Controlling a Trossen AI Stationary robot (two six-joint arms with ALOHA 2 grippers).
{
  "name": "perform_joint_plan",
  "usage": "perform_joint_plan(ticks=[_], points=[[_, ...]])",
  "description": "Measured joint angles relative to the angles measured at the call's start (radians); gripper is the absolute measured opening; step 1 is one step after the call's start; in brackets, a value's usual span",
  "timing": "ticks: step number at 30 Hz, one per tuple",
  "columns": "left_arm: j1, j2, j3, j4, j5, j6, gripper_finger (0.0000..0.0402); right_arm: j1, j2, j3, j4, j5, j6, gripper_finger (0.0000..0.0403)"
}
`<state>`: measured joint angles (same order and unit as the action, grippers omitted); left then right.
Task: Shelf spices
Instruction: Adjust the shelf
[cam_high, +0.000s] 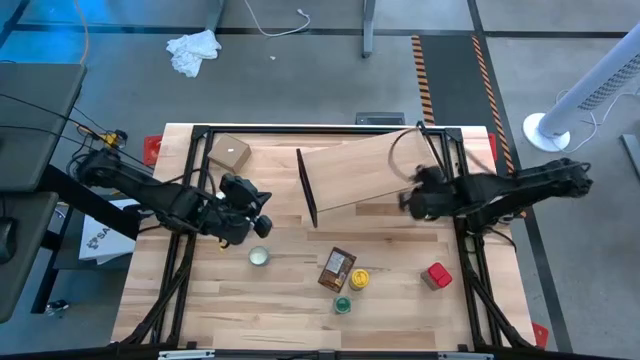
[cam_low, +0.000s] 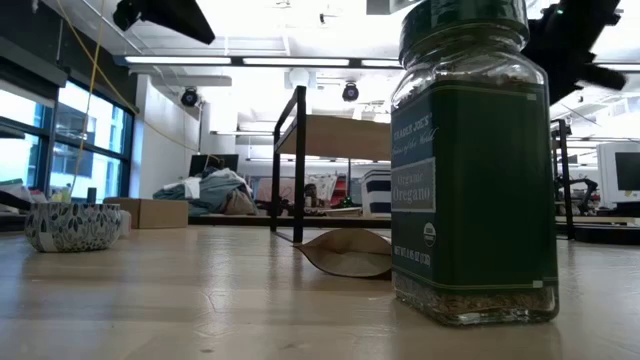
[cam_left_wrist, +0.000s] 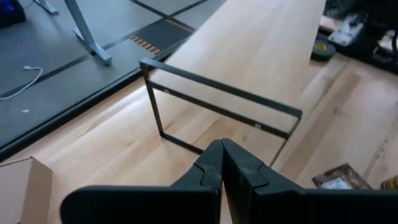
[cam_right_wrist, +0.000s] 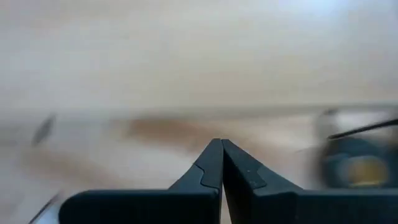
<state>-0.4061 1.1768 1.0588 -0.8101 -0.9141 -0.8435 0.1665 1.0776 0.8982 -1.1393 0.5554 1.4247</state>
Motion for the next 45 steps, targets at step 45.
perform_joint_plan(ticks=[45], points=[[-0.009,-0.025,-0.03,-0.295,-0.053,-0.213,0.0,-0.304,-0.072,-0.018,-0.105,-0.116,-0.028,0.0]])
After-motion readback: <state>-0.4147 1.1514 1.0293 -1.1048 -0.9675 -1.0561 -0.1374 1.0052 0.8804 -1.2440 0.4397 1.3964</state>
